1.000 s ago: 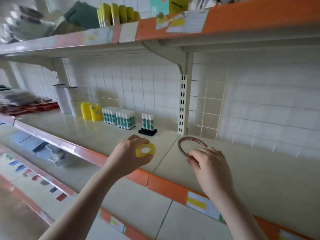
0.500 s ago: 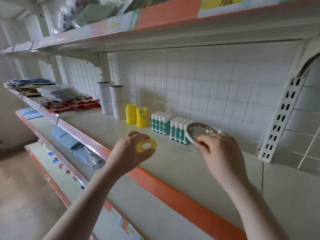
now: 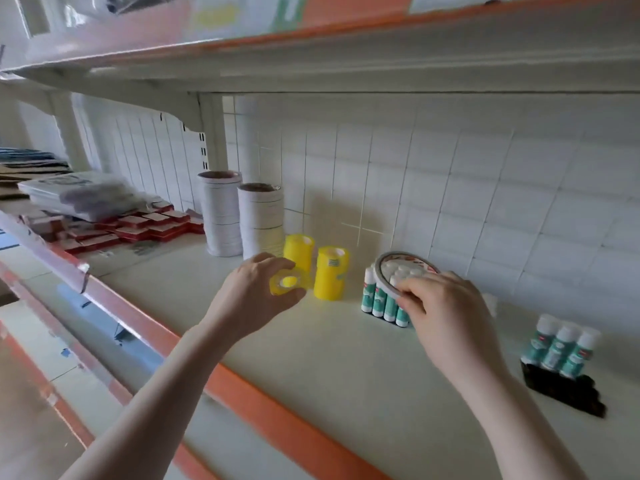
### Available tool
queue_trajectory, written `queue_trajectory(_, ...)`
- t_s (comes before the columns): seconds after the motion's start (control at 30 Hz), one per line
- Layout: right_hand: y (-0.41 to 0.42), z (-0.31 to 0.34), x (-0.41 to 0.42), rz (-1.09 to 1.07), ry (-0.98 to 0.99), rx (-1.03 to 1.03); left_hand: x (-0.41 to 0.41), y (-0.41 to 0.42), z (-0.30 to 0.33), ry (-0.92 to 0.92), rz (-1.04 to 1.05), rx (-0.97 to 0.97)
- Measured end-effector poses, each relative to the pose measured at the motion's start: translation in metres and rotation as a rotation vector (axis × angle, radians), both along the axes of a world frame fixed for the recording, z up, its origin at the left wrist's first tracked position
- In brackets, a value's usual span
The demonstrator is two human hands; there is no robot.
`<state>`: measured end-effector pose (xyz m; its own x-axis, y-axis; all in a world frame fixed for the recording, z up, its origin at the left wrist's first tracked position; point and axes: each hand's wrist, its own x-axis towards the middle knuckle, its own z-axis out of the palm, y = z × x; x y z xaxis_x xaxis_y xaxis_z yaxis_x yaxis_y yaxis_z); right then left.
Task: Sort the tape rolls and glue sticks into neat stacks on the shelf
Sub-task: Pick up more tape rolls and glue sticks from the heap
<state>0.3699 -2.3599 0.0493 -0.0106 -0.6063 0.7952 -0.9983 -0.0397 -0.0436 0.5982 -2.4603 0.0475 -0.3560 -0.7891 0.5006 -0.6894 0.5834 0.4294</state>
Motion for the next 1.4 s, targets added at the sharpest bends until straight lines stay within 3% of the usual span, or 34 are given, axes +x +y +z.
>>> queue_trajectory(0.47, -0.081, 0.004, 0.074, -0.288, -0.057, 0.078, 0.003, -0.150, 0.026, -0.051, -0.337, -0.003)
queue_trajectory(0.87, -0.101, 0.003, 0.071, -0.317, -0.004, 0.054, -0.029, -0.191, 0.013, -0.142, -0.351, 0.095)
queue_trajectory(1.4, -0.110, -0.007, 0.062, -0.288, -0.042, 0.053, -0.034, -0.196, -0.010, 0.098, -0.348, 0.285)
